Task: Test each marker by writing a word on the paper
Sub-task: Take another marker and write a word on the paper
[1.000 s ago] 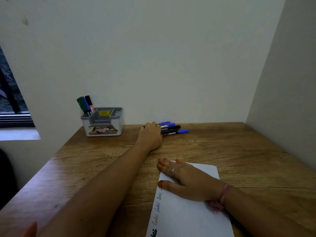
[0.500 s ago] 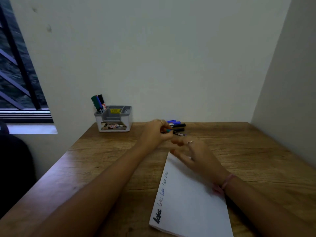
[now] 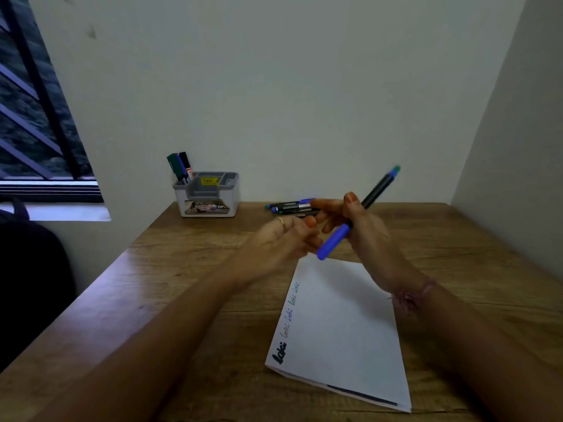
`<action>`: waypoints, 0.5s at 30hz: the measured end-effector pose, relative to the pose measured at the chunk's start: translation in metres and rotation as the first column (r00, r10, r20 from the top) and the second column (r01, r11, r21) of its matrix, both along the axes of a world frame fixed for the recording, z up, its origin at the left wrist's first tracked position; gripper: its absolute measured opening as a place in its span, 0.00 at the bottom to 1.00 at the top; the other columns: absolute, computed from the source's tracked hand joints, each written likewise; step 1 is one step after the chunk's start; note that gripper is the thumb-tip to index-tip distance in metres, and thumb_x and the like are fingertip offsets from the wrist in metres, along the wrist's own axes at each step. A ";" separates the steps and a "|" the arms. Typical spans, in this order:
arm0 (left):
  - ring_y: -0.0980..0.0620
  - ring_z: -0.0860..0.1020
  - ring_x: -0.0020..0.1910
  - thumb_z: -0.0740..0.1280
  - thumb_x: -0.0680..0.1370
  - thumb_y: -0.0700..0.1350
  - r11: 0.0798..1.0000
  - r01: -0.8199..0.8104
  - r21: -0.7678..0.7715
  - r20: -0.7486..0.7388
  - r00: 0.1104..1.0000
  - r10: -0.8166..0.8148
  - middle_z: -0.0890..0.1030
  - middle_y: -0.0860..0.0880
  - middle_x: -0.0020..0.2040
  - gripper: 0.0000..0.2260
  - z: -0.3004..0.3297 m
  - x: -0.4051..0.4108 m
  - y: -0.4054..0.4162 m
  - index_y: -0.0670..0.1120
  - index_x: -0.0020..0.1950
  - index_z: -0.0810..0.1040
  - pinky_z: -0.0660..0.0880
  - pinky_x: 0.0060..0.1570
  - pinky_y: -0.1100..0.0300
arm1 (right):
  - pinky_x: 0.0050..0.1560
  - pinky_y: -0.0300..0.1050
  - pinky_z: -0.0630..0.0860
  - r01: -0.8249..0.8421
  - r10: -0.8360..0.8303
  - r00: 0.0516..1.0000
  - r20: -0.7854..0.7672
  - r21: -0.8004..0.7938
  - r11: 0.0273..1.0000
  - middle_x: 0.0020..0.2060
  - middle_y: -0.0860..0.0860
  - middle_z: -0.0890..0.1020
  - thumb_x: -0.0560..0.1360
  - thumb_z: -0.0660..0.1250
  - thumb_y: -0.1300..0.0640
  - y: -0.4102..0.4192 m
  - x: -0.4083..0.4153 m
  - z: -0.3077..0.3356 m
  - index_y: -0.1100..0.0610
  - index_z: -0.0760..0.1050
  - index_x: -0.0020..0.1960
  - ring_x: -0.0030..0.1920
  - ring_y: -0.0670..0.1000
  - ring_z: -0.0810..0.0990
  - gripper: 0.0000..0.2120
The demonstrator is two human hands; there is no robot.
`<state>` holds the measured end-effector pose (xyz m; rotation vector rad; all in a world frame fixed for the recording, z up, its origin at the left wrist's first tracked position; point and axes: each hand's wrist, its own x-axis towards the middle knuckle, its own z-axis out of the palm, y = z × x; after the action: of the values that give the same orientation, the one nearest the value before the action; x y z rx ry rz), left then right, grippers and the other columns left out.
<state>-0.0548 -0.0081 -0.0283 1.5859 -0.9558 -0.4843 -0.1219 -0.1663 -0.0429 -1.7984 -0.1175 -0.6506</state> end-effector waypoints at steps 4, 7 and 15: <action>0.54 0.82 0.49 0.58 0.74 0.57 0.982 0.189 0.000 -0.192 0.964 -0.185 0.83 0.51 0.48 0.20 -0.017 -0.009 -0.013 0.45 0.58 0.74 0.77 0.54 0.60 | 0.32 0.33 0.73 -0.050 0.050 0.993 -0.103 -0.001 0.999 0.30 0.45 0.77 0.78 0.48 0.43 0.015 -0.001 -0.003 0.55 0.77 0.46 0.31 0.40 0.75 0.23; 0.55 0.79 0.37 0.58 0.77 0.49 0.977 0.180 -0.113 -0.369 0.905 -0.210 0.81 0.49 0.40 0.12 -0.019 -0.014 -0.014 0.41 0.50 0.74 0.80 0.46 0.58 | 0.29 0.36 0.71 -0.135 0.138 0.983 -0.122 0.033 0.990 0.30 0.49 0.74 0.77 0.53 0.45 0.016 -0.001 -0.001 0.59 0.73 0.44 0.27 0.44 0.73 0.19; 0.63 0.75 0.36 0.54 0.82 0.46 0.982 0.156 0.104 0.025 0.987 -0.160 0.79 0.60 0.37 0.11 -0.021 -0.005 -0.006 0.46 0.47 0.74 0.76 0.43 0.65 | 0.35 0.51 0.67 -0.227 0.231 0.965 -0.125 0.043 0.973 0.32 0.62 0.75 0.74 0.64 0.52 0.004 0.001 -0.005 0.67 0.77 0.44 0.30 0.58 0.73 0.16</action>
<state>-0.0597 -0.0138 -0.0496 1.6202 -1.1032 -0.6267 -0.1207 -0.1624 -0.0483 -1.7615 -0.2238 -0.3687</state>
